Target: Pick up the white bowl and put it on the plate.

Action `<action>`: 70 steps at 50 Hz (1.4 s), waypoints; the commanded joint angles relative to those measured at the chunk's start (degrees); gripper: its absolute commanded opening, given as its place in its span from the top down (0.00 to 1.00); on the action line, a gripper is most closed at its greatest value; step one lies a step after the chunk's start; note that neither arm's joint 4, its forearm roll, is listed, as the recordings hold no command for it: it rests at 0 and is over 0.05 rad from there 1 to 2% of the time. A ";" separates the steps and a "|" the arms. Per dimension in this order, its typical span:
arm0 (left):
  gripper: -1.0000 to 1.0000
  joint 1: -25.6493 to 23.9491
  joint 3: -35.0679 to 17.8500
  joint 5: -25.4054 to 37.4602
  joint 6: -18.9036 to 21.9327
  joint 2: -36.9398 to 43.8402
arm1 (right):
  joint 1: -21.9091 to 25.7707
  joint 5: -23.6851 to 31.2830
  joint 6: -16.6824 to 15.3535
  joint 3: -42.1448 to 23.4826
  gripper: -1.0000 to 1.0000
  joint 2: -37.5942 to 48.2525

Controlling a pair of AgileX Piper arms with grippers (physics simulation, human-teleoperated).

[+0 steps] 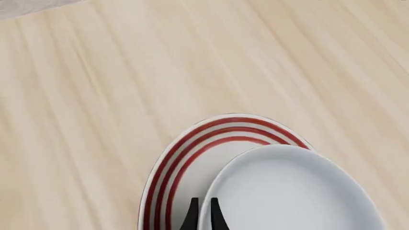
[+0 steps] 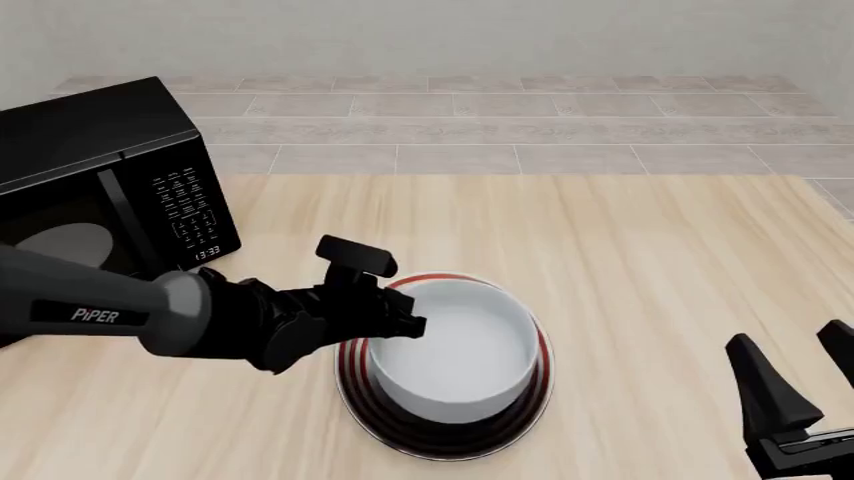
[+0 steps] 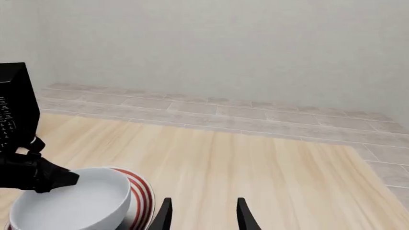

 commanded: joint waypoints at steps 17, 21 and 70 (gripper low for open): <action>1.00 -0.36 1.33 -2.84 1.20 -1.10 | 0.11 -0.90 -0.06 0.02 0.00 1.15; 0.00 -1.91 0.98 -2.21 -0.93 -1.38 | 0.14 -0.94 -0.03 0.02 0.00 1.21; 0.00 -2.52 11.52 18.41 -1.69 -54.97 | 0.27 -3.50 -0.07 -0.01 0.00 4.42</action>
